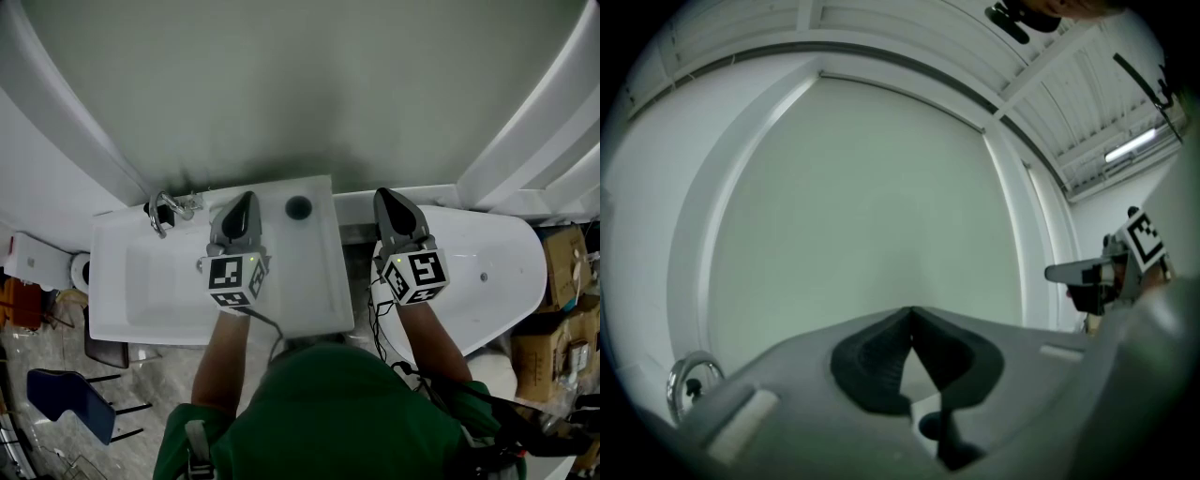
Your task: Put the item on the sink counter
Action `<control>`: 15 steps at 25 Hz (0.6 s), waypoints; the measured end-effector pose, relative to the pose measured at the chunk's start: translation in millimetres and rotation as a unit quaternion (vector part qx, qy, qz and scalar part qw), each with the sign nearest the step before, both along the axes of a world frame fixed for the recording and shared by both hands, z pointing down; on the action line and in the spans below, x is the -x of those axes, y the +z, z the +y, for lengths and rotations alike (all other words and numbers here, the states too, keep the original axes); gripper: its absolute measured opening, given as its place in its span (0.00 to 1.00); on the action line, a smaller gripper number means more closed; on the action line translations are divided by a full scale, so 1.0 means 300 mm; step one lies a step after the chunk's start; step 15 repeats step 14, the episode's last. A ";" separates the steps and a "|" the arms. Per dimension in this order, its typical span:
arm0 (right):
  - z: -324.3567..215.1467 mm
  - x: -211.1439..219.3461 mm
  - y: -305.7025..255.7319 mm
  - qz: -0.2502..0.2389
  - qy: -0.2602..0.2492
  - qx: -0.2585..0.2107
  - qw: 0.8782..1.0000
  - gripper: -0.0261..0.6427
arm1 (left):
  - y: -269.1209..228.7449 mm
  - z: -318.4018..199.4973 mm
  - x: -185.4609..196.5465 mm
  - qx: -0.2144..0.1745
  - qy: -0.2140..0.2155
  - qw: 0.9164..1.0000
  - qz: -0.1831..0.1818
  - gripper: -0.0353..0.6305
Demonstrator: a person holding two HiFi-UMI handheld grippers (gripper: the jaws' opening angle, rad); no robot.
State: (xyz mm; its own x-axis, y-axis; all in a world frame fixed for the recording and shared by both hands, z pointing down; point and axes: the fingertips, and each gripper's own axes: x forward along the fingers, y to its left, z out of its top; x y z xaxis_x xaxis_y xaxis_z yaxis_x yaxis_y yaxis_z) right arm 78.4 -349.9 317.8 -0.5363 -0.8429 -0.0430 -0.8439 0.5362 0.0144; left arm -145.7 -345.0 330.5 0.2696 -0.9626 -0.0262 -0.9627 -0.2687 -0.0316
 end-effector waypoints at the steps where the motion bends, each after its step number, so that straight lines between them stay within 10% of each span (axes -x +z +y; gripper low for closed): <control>1: -0.001 0.001 0.000 0.001 0.000 0.000 1.000 0.04 | 0.001 -0.001 -0.001 0.000 0.001 1.000 0.000 0.05; 15: 0.009 -0.002 0.007 0.002 0.004 0.002 1.000 0.04 | 0.019 0.006 -0.019 0.005 0.019 1.000 -0.010 0.05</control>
